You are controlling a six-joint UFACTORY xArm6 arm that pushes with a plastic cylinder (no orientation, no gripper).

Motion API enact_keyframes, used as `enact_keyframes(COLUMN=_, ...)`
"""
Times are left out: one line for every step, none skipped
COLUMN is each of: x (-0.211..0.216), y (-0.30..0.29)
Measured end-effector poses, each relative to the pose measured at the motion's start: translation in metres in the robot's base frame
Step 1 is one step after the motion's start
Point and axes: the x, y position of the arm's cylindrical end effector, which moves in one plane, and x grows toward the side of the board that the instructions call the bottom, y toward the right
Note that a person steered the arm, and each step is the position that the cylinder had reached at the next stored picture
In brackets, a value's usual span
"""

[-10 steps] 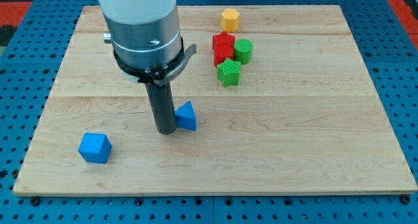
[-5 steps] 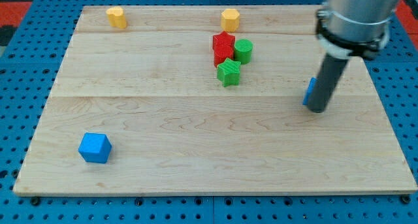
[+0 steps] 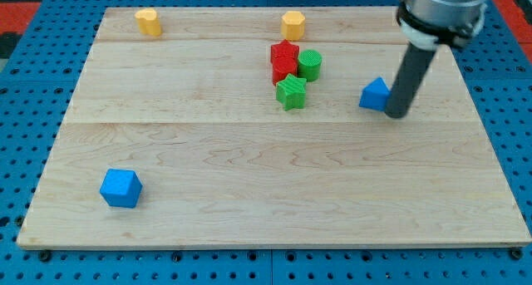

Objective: Move the blue triangle towards the top center

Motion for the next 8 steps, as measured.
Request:
enact_keyframes(x=-0.05, y=-0.007)
enact_keyframes(x=-0.036, y=0.01)
enact_keyframes(x=-0.034, y=-0.022)
enact_keyframes(x=-0.035, y=-0.051)
enact_keyframes(x=-0.05, y=-0.083)
enact_keyframes(x=-0.088, y=-0.083)
enact_keyframes(x=-0.129, y=-0.072)
enact_keyframes(x=-0.139, y=-0.031)
